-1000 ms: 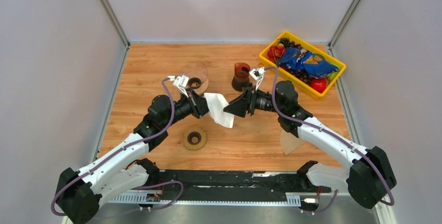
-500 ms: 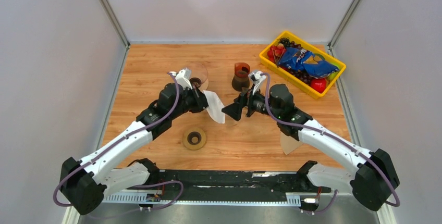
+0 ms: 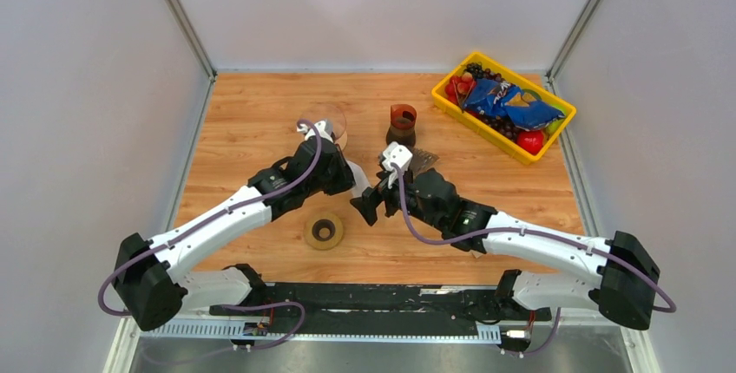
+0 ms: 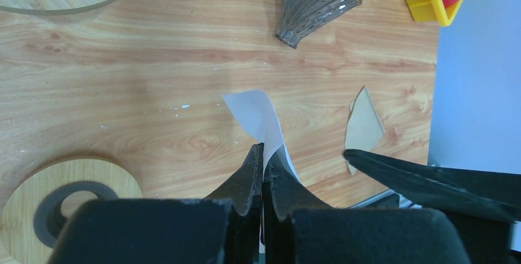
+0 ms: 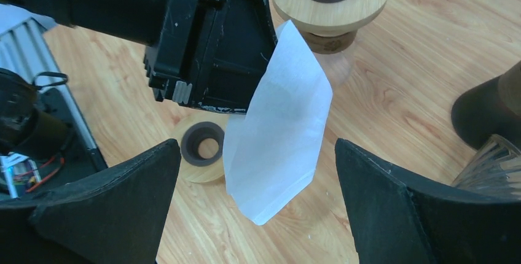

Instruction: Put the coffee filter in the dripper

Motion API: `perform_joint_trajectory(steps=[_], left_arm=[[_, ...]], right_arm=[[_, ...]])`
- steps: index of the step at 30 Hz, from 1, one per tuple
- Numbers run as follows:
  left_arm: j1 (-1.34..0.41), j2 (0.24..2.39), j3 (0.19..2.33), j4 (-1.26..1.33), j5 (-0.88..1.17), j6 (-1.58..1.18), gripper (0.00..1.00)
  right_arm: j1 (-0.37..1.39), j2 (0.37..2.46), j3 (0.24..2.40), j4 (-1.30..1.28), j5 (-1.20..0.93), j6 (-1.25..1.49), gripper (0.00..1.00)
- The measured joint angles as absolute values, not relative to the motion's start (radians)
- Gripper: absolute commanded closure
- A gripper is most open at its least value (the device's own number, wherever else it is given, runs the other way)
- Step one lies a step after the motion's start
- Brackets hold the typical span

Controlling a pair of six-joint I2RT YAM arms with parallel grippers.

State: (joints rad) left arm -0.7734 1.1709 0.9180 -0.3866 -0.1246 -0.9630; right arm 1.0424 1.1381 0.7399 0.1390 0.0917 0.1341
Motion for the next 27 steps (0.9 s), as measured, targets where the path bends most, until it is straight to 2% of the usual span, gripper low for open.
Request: perform_joint_trajectory(steps=[13, 27], left_arm=[[-0.787, 1.188, 0.931, -0.401, -0.142, -0.963, 1.00], [-0.792, 1.188, 0.931, -0.401, -0.147, -0.962, 1.00]], right_arm=[[1.068, 1.179, 0.742, 0.117, 0.354, 0.128, 0.00], [1.068, 1.181, 0.742, 0.069, 0.440, 0.175, 0.00]])
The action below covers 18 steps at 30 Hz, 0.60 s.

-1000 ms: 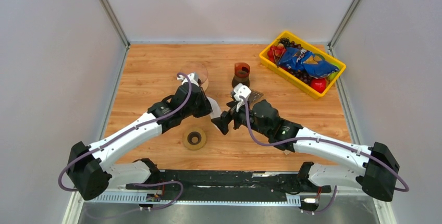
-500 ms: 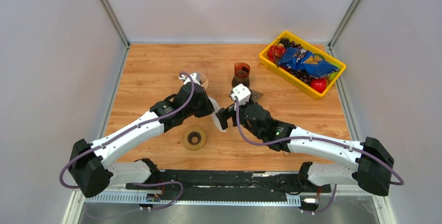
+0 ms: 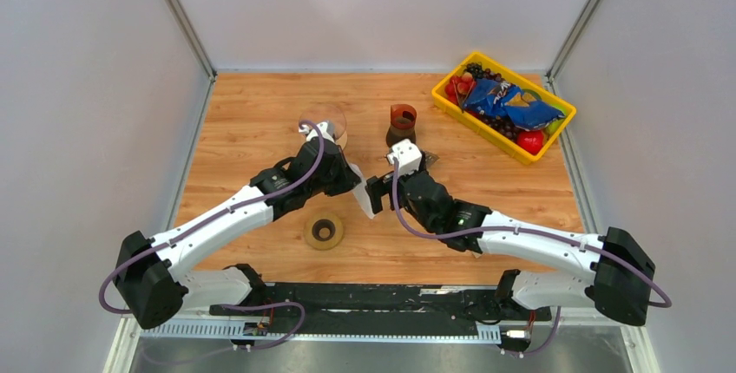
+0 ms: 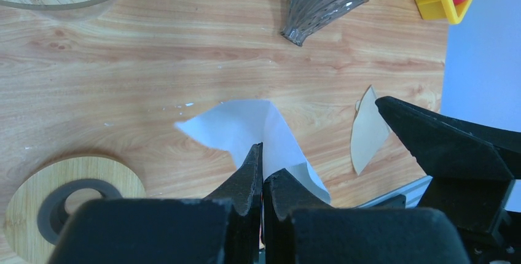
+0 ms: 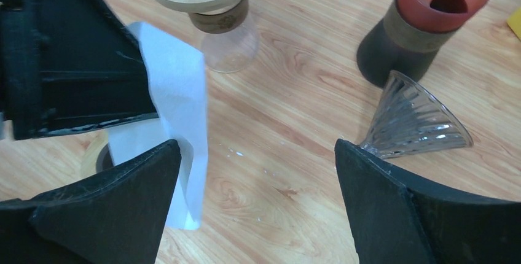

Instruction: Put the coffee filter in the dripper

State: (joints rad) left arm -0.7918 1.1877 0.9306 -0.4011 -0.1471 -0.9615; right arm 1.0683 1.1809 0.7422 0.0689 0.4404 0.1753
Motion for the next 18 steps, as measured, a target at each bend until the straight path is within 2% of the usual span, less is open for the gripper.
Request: perform_joint_trajectory(steps=[8, 18], left_arm=[[-0.795, 1.192, 0.931, -0.400, -0.160, -0.964, 1.00], [-0.799, 1.249, 0.931, -0.384, -0.159, -0.967, 1.00]], right_arm=[[1.068, 1.229, 0.781, -0.034, 0.523, 0.272, 0.01], [1.068, 1.229, 0.793, -0.068, 0.472, 0.316, 0.01]])
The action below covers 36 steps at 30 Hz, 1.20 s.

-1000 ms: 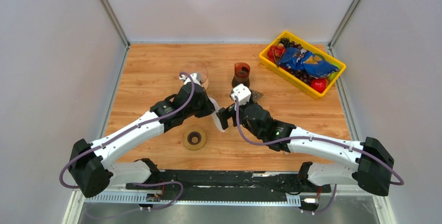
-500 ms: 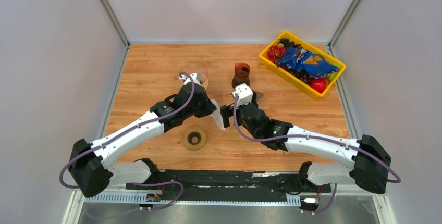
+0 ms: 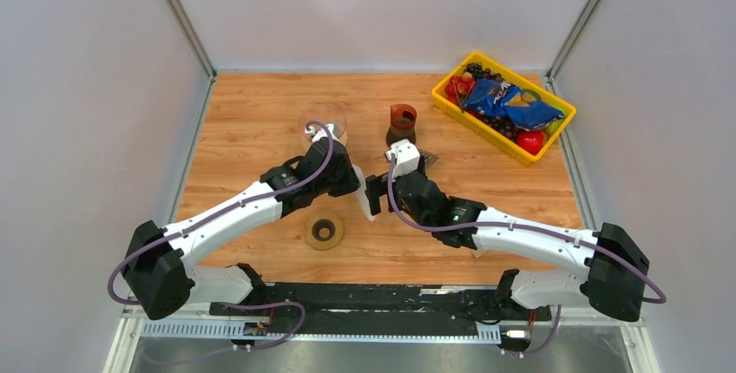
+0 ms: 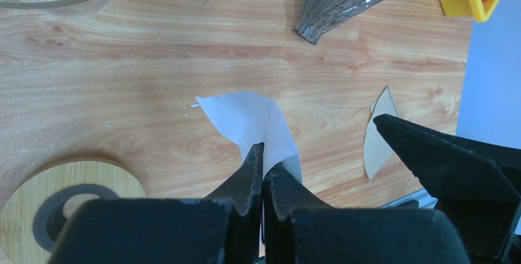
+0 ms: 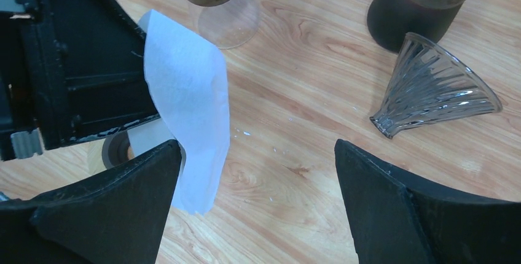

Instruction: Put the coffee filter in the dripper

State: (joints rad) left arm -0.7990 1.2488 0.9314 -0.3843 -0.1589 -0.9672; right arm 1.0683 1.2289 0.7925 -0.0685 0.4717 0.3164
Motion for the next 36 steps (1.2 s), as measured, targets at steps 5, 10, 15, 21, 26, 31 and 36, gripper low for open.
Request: perform_joint_trajectory(steps=[5, 10, 15, 21, 26, 31, 36], left_arm=[[-0.799, 1.261, 0.948, -0.384, -0.160, -0.967, 1.00], [-0.799, 1.263, 0.964, -0.385, -0.160, -0.966, 1.00], [-0.799, 1.264, 0.964, -0.386, -0.160, -0.964, 1.00], [-0.799, 1.263, 0.964, -0.389, -0.159, -0.960, 1.00], [-0.799, 1.263, 0.964, -0.389, -0.154, -0.955, 1.00], [-0.800, 1.263, 0.964, -0.389, -0.141, -0.955, 1.00], [-0.804, 1.263, 0.964, -0.388, -0.131, -0.955, 1.00]], right_arm=[[1.070, 1.229, 0.792, -0.070, 0.416, 0.291, 0.01], [1.076, 1.215, 0.771, -0.068, 0.354, 0.263, 0.01], [1.078, 1.184, 0.747, -0.070, 0.382, 0.263, 0.01], [1.078, 1.170, 0.745, -0.070, 0.461, 0.280, 0.01], [1.078, 1.176, 0.745, -0.070, 0.500, 0.289, 0.03], [1.078, 1.213, 0.745, -0.069, 0.527, 0.297, 0.05], [1.078, 1.301, 0.764, -0.071, 0.563, 0.315, 0.09]])
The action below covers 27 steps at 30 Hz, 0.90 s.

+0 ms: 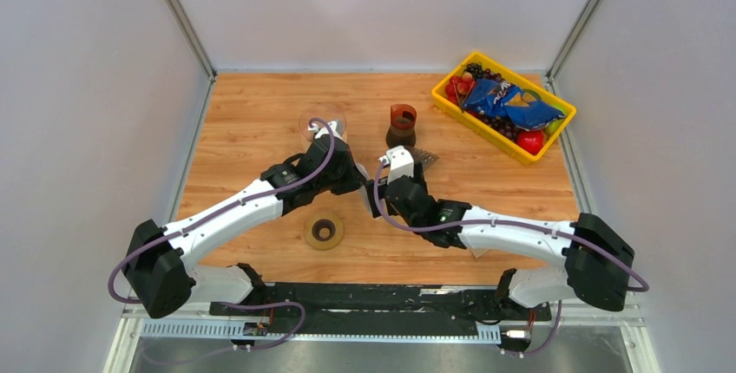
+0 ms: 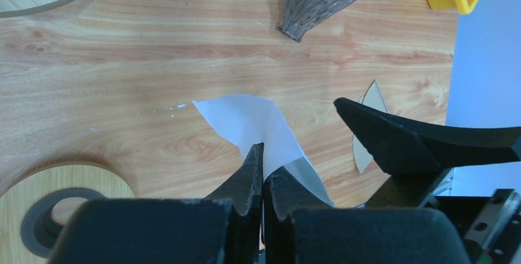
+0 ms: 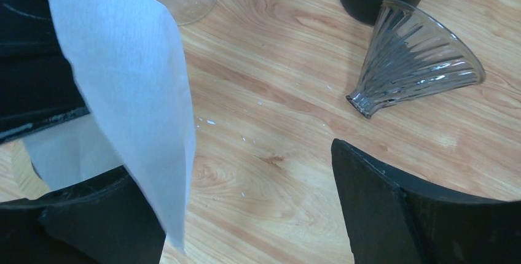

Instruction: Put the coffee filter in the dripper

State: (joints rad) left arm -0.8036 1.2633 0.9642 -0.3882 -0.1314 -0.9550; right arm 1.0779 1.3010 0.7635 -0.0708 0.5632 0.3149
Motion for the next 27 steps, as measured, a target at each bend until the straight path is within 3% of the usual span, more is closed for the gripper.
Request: perform_joint_trajectory(steps=[8, 15, 18, 21, 27], left_arm=[[-0.804, 1.264, 0.964, -0.388, -0.118, -0.955, 1.00], [-0.804, 1.264, 0.964, -0.387, -0.109, -0.948, 1.00], [-0.804, 1.264, 0.964, -0.390, -0.105, -0.933, 1.00], [-0.804, 1.264, 0.964, -0.392, -0.105, -0.930, 1.00], [-0.804, 1.274, 0.978, -0.400, -0.094, -0.921, 1.00]], right_arm=[[1.078, 1.362, 0.809, -0.064, 0.564, 0.326, 0.16], [1.077, 1.362, 0.809, -0.052, 0.562, 0.328, 0.39], [1.068, 1.362, 0.809, -0.028, 0.541, 0.328, 0.54], [1.063, 1.362, 0.809, -0.013, 0.530, 0.326, 0.54], [1.044, 1.359, 0.809, 0.026, 0.499, 0.320, 0.67]])
